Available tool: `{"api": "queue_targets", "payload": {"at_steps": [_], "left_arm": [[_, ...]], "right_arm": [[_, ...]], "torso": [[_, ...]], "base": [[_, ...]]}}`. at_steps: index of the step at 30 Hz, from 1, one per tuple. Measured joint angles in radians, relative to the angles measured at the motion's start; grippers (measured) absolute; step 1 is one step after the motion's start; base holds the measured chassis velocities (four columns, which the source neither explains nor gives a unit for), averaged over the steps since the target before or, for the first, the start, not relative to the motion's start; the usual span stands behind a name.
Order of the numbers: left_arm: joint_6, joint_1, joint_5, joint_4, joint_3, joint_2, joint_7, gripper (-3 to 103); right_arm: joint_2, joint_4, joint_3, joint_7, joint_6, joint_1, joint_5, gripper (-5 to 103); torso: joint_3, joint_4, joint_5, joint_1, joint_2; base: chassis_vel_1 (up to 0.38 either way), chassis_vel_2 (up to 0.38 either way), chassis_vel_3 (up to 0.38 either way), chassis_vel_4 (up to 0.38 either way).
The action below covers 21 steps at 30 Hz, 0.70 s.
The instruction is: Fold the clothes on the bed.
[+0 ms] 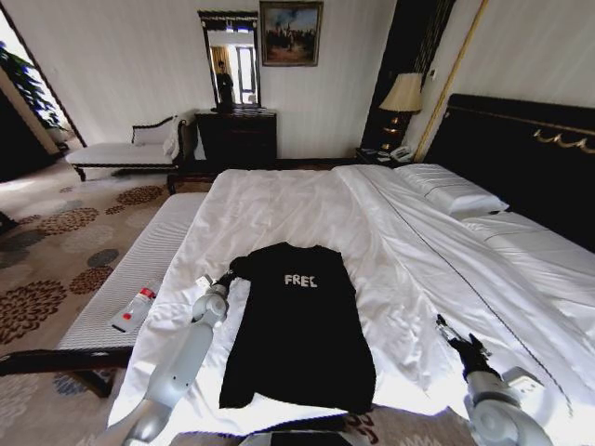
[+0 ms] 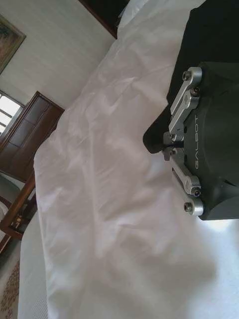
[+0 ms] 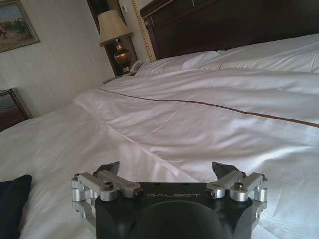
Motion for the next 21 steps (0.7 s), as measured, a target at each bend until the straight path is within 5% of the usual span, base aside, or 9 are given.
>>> {"api": "queue_targets", "payload": {"at_steps": [6,21], "left_arm": [[0.011,-0.048,-0.041,0.028,0.014,0.049,0.003,0],[0.020,-0.096,-0.022,0.018,0.081,0.045,-0.019,0]], "right_arm": [[0.005,0.004,0.000,-0.008,0.010,-0.010,-0.006,100],[0.005,-0.007,-0.004,-0.012,0.013,-0.003,-0.005,100]], "torso": [[0.000,0.0000,0.0000,0.000,0.000],[0.000,0.0002,0.0002,0.000,0.000]], "base": [[0.000,0.000,0.000,0.000],[0.000,0.000,0.000,0.000]]}}
